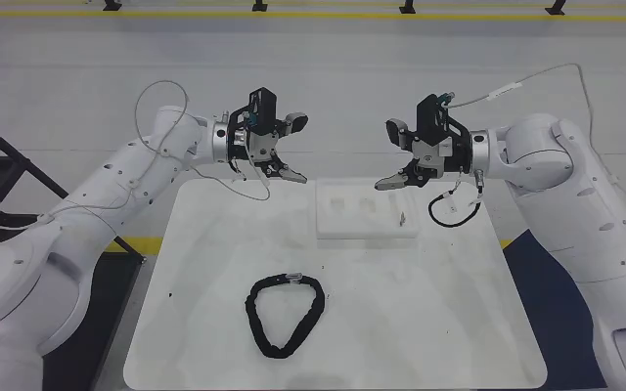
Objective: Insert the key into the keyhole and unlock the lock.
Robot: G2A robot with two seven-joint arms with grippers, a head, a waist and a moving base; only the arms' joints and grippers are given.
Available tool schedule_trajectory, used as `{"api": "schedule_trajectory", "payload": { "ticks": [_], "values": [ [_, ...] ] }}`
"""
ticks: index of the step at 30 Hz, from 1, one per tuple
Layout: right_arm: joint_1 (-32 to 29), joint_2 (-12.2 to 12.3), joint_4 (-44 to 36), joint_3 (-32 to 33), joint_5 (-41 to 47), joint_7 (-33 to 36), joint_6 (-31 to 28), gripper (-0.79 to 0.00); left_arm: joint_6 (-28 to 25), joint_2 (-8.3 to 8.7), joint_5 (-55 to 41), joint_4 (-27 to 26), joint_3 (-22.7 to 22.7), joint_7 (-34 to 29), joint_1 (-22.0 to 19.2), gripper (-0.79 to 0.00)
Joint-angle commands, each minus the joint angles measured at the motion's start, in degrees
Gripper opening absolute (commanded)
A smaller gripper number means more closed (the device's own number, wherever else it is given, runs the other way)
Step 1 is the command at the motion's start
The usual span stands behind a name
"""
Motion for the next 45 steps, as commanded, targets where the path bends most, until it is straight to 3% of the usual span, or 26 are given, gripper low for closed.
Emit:
{"api": "schedule_trajectory", "payload": {
  "ticks": [1, 18, 31, 45],
  "values": [
    [0.0, 0.0, 0.0, 0.0, 0.0, 0.0, 0.0, -0.001, 0.0, 0.00, 0.0, 0.0, 0.0, 0.0, 0.0, -0.001],
    [-2.2, 0.4, -0.9, 0.5, -4.0, -0.7, 2.9, 0.000, 0.0, 0.00, 0.0, 0.0, 0.0, 0.0, 0.0, 0.000],
    [-0.7, -0.4, 8.7, -3.4, -2.0, 4.2, 5.8, 0.000, 0.0, 0.00, 0.0, 0.0, 0.0, 0.0, 0.0, 0.000],
    [2.8, -4.2, 21.8, -9.7, -0.4, 5.7, 14.2, 0.000, 0.0, 0.00, 0.0, 0.0, 0.0, 0.0, 0.0, 0.000]
  ]
}}
